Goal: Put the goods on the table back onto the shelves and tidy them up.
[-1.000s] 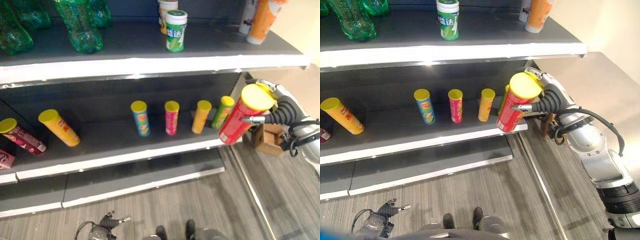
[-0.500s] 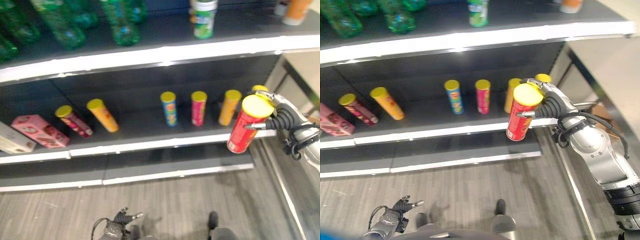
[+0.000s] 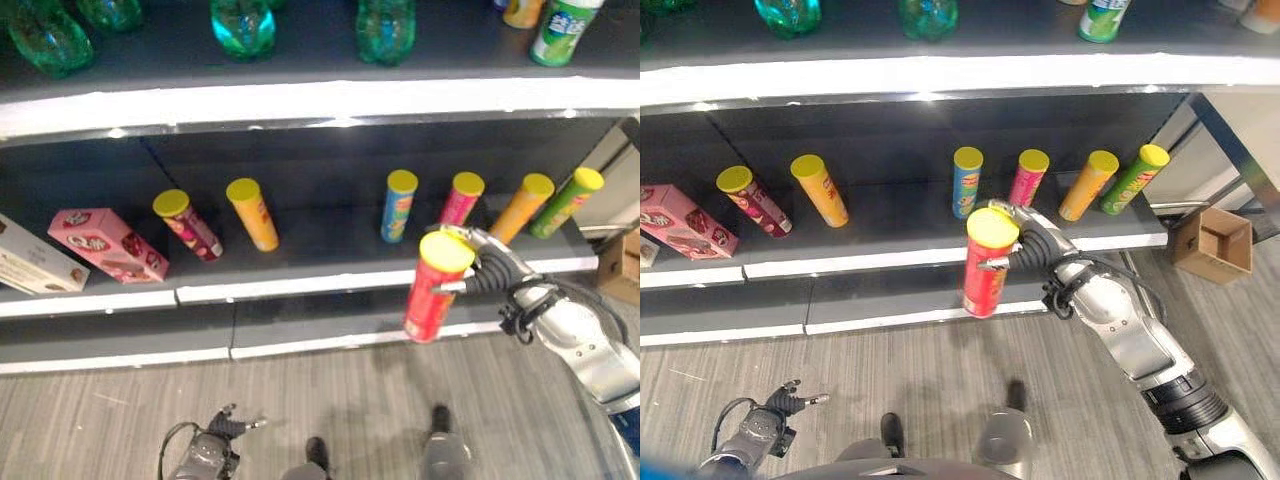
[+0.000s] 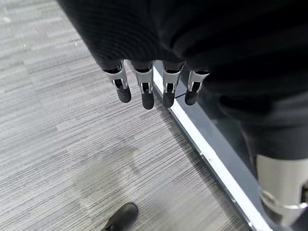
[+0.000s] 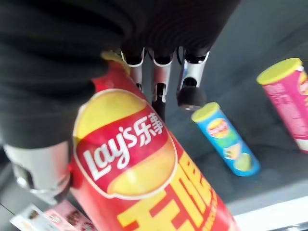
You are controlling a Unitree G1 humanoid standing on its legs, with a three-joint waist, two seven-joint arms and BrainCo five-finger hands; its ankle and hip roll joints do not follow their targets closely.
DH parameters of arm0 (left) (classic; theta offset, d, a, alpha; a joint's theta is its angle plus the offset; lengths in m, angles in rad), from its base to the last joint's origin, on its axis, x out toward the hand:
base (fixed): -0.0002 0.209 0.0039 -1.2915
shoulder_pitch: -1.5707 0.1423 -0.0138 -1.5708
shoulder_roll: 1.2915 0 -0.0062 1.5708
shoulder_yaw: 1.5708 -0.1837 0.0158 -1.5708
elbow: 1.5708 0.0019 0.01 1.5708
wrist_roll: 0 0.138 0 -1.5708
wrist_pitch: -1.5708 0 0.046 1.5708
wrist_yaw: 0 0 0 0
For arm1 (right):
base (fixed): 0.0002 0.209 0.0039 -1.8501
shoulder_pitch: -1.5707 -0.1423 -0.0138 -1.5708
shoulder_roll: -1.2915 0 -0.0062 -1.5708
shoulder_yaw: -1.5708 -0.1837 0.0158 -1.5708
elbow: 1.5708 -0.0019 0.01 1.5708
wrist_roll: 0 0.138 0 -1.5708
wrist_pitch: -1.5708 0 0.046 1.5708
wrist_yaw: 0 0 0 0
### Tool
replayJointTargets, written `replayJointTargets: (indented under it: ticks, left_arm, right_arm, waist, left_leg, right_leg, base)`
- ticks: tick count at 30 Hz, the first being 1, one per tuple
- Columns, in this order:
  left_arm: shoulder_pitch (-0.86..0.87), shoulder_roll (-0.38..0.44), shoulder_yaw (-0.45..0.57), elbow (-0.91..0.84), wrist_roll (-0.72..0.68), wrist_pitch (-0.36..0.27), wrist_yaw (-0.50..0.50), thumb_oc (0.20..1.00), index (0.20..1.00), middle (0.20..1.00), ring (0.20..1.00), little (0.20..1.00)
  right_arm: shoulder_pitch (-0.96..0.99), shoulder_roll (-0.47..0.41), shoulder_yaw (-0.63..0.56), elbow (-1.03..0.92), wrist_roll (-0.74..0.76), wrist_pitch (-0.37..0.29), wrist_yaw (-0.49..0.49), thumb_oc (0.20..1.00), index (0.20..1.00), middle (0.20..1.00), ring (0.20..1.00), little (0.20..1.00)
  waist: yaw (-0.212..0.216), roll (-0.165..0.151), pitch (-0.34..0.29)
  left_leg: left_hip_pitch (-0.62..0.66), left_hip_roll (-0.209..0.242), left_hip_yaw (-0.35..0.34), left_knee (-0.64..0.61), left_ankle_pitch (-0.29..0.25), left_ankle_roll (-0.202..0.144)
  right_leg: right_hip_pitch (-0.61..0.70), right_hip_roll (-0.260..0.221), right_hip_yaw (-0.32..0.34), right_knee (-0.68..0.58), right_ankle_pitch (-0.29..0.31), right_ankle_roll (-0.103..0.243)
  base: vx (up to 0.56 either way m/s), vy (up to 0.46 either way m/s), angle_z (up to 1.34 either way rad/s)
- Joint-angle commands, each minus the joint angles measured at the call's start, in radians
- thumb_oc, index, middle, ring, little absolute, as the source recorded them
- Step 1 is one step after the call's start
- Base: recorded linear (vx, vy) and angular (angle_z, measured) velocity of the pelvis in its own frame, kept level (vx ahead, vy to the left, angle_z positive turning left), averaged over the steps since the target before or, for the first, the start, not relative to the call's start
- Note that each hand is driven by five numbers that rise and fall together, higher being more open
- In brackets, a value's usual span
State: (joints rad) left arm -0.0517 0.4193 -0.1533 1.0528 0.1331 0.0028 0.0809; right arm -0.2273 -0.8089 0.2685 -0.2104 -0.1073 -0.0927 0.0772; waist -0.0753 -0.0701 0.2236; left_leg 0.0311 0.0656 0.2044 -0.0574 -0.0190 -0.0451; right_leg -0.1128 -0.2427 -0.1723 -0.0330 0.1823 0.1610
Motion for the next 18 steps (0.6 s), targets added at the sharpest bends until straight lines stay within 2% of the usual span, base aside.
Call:
replayJointTargets:
  ticks: [1, 7, 12, 16, 18]
  left_arm:
    - [0.012, -0.015, -0.001, -0.032, -0.042, -0.005, 0.029, 1.0, 1.0, 1.0, 1.0, 1.0]
    - [0.067, -0.068, -0.001, -0.006, -0.05, 0.011, 0.036, 1.0, 1.0, 1.0, 1.0, 1.0]
    - [0.087, -0.076, 0.005, 0.004, -0.056, 0.015, 0.047, 1.0, 1.0, 1.0, 1.0, 1.0]
    - [0.099, -0.075, -0.018, -0.016, -0.063, 0.015, 0.061, 1.0, 1.0, 1.0, 1.0, 1.0]
    - [0.104, -0.078, -0.036, -0.026, -0.072, 0.016, 0.069, 1.0, 1.0, 1.0, 1.0, 1.0]
  right_arm:
    - [-0.116, -0.014, -0.034, 0.034, -0.054, -0.001, -0.063, 0.2, 0.2, 0.2, 0.2, 0.2]
    - [-0.17, 0.027, 0.031, 0.077, -0.092, 0.014, -0.069, 0.2, 0.2, 0.2, 0.2, 0.2]
    - [-0.205, 0.056, 0.056, 0.129, -0.154, 0.027, -0.108, 0.2, 0.2, 0.2, 0.2, 0.2]
    - [-0.277, 0.09, 0.082, 0.212, -0.219, 0.053, -0.168, 0.2, 0.2, 0.2, 0.2, 0.2]
    - [-0.331, 0.116, 0.084, 0.258, -0.241, 0.065, -0.217, 0.2, 0.2, 0.2, 0.2, 0.2]
  waist:
    - [0.033, 0.049, -0.029]
    - [0.07, 0.064, -0.055]
    - [0.089, 0.07, -0.046]
    - [0.119, 0.095, -0.014]
    - [0.134, 0.12, 0.001]
  left_leg:
    - [0.001, 0.075, -0.003, -0.03, -0.028, -0.067]
    - [-0.003, 0.093, -0.034, -0.03, -0.012, -0.091]
    - [-0.005, 0.093, -0.049, -0.03, -0.008, -0.094]
    - [-0.041, 0.083, -0.075, -0.03, 0.009, -0.097]
    - [-0.073, 0.074, -0.104, -0.03, 0.02, -0.098]
  right_leg:
    - [0.034, 0.006, 0.018, 0.019, -0.176, 0.041]
    - [0.131, 0.017, -0.061, -0.045, -0.185, 0.031]
    - [0.145, 0.01, -0.087, -0.04, -0.191, 0.028]
    - [0.133, -0.009, -0.129, -0.028, -0.19, 0.032]
    - [0.121, -0.023, -0.153, -0.019, -0.189, 0.033]
  base:
    - [0.08, -0.206, 0.65]
    - [0.09, -0.108, 0.47]
    - [0.04, -0.048, 0.27]
    - [0.01, -0.044, 0.33]
    - [-0.01, 0.002, 0.59]
